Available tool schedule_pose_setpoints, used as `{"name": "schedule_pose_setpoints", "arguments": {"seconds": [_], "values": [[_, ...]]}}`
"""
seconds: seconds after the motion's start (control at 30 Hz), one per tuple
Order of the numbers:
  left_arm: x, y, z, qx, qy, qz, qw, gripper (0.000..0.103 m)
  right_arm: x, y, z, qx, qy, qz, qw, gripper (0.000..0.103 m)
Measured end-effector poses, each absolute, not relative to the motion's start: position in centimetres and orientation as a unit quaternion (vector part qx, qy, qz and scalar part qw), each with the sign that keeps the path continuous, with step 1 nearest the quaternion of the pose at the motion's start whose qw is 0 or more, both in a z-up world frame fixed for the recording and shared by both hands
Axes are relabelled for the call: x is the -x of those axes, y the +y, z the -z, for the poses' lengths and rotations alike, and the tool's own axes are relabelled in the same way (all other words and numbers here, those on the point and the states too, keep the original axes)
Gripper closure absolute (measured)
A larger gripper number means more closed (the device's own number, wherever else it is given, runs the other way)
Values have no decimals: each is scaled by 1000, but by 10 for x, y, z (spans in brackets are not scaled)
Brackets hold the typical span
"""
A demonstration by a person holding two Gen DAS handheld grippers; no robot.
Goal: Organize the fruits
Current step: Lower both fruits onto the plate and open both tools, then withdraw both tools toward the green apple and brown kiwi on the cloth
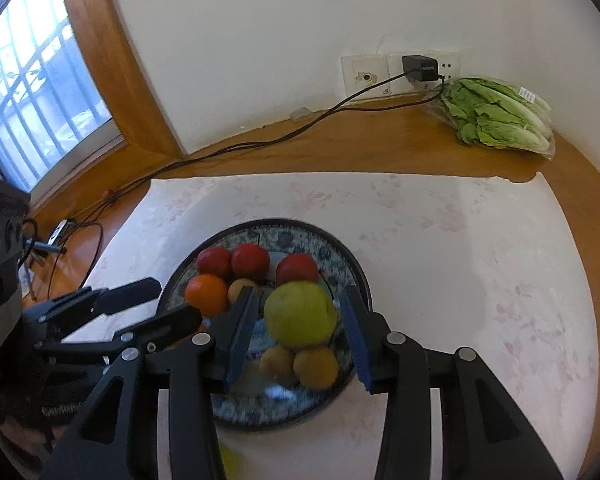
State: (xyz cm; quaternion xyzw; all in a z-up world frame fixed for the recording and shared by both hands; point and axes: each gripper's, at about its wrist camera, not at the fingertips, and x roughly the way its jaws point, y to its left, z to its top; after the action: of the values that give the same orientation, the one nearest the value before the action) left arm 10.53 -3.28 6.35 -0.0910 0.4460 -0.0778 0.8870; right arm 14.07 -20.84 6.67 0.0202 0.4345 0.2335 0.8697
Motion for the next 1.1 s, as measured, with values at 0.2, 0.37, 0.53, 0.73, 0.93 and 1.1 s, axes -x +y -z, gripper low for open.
{"name": "schedule_pose_setpoints", "arguments": {"seconds": [0.2,0.37,0.53,0.73,0.93,1.1], "values": [[-91,-39,-70,88,452,84,884,37,-114,-219,-71,-15,435,-233,870,59],[-77,-45,-76,86,451,91,884,35,-94,-227,-76,-26,436,-229,870,59],[-61,-47,-80,90,451,93,883,33,-72,-233,-78,-34,437,-233,868,59],[-46,-58,-76,77,459,102,879,33,-51,-243,-69,-40,449,-217,866,57],[-35,-66,-67,81,473,110,871,33,-34,-254,-54,-43,462,-205,862,56],[-30,-74,-61,79,482,110,866,33,-26,-260,-48,-45,463,-205,861,56]]}}
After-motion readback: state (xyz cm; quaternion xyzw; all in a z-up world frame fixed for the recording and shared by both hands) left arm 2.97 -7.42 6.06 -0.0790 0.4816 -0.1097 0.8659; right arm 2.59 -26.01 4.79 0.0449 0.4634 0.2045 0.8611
